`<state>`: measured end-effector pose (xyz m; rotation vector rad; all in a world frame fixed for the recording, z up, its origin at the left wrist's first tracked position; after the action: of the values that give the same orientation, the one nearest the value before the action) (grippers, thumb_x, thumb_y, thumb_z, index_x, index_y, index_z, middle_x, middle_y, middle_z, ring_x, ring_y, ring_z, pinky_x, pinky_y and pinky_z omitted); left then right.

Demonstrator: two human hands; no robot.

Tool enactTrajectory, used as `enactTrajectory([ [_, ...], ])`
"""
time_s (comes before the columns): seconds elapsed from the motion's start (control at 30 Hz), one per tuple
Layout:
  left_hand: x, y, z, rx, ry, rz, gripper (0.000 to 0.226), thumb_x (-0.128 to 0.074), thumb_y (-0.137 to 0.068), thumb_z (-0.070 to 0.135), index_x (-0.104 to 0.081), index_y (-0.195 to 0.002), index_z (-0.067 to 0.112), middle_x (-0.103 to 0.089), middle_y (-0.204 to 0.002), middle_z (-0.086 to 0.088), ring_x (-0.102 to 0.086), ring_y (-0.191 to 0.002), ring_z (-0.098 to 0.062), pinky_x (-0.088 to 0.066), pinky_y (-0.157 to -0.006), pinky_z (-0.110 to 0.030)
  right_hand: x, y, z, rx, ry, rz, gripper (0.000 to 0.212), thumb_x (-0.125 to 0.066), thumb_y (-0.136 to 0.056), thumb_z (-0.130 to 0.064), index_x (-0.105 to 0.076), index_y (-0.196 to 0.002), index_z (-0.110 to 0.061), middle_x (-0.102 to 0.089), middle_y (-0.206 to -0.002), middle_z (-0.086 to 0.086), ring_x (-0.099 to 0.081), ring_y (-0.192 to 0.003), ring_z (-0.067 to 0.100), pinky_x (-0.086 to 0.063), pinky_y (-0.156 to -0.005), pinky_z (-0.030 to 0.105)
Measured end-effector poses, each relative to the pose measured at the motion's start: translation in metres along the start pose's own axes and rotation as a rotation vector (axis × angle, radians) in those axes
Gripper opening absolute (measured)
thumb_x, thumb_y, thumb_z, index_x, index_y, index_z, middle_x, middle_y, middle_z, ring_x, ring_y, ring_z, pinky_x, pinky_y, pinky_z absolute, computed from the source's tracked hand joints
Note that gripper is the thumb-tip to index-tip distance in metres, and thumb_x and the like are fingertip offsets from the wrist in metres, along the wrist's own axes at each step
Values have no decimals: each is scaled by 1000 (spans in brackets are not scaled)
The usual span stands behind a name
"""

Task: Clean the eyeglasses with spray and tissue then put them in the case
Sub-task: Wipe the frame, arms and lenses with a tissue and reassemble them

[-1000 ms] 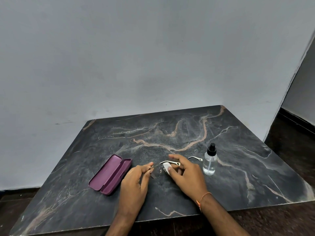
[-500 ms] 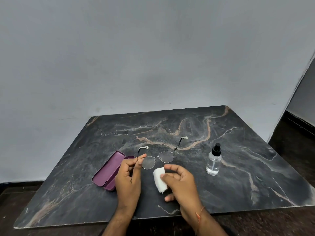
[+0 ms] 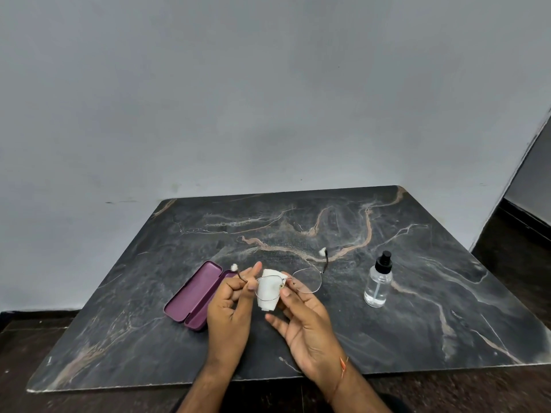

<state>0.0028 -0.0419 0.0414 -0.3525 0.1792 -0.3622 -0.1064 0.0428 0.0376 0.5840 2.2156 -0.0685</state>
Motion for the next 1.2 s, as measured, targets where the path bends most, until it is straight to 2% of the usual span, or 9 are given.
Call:
enactTrajectory([
  [0.23, 1, -5, 3, 57, 72, -3, 19, -66, -98, 17, -67, -85, 3, -76, -137, 10, -67, -137, -14, -55, -102, -19, -1, 1, 2, 14, 43, -96, 55, -74, -86, -13, -63, -140, -10, -72, -133, 16, -73, -105, 18, -60, -77, 38],
  [0.33, 0, -4, 6, 58, 83, -14, 21, -63, -103, 6, -70, -83, 12, -76, -138, 11, -69, -134, -13, -54, -99, -16, -2, 2, 3, 14, 57, -107, 51, -72, -88, -14, -64, -138, -8, -72, -136, 15, -73, -106, 16, -61, -76, 37],
  [0.4, 1, -4, 9, 48, 86, -16, 22, -63, -102, 12, -74, -83, 18, -75, -139, 10, -68, -135, -13, -54, -100, -17, -2, 1, 3, 12, 78, -99, 49, -71, -89, -17, -65, -136, -6, -71, -137, 17, -73, -107, 17, -61, -77, 37],
  [0.53, 2, -4, 7, 66, 53, -3, 18, -62, -104, 5, -70, -88, 2, -76, -137, 11, -71, -130, -15, -57, -93, -17, -1, -1, 6, 42, 124, -80, 45, -74, -92, -18, -66, -134, -4, -72, -134, 20, -73, -111, 23, -60, -85, 40],
  [0.67, 1, -3, 9, 68, 53, 26, 21, -63, -104, 2, -68, -84, 5, -78, -134, 10, -76, -121, -15, -57, -89, -16, 0, -1, 9, 120, 110, -23, 48, -77, -88, -12, -64, -134, -7, -77, -121, 20, -75, -101, 24, -63, -78, 35],
  [0.8, 2, -3, 5, 51, 32, 25, 16, -67, -100, 16, -70, -86, 8, -78, -133, 8, -72, -129, -17, -55, -107, -31, 1, -2, 10, 148, 106, 20, 78, -100, -69, -32, -66, -137, -15, -74, -120, 20, -70, -100, 24, -61, -72, 32],
  [0.97, 2, -2, 4, 45, 33, 18, 18, -68, -97, 21, -73, -91, 5, -79, -133, 5, -73, -127, -15, -56, -104, -28, 2, 1, 7, 81, 113, -80, 51, -69, -93, -10, -61, -143, -17, -72, -135, 16, -70, -109, 19, -60, -79, 37],
  [1.1, 4, -2, -2, 52, 0, 42, 20, -68, -98, 22, -73, -93, 3, -79, -131, 5, -75, -123, -21, -58, -101, -40, -1, 1, 7, 69, 138, -71, 48, -67, -93, -13, -62, -141, -12, -72, -133, 21, -72, -105, 22, -62, -78, 35],
  [1.2, 4, -3, -4, 36, -26, 83, 20, -68, -98, 23, -72, -92, 4, -81, -127, 5, -76, -120, -19, -58, -100, -39, -1, -2, 8, 84, 116, -30, 54, -73, -86, -8, -61, -138, -8, -77, -119, 23, -76, -103, 27, -64, -81, 37],
])
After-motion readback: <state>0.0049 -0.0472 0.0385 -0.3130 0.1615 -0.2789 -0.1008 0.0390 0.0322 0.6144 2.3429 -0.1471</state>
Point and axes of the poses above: each hand's wrist, its own y-axis away from the middle knuckle, its own x-axis out of the back of the hand, z = x × y, the point moved 1 cm from there along -y, towards the middle knuckle
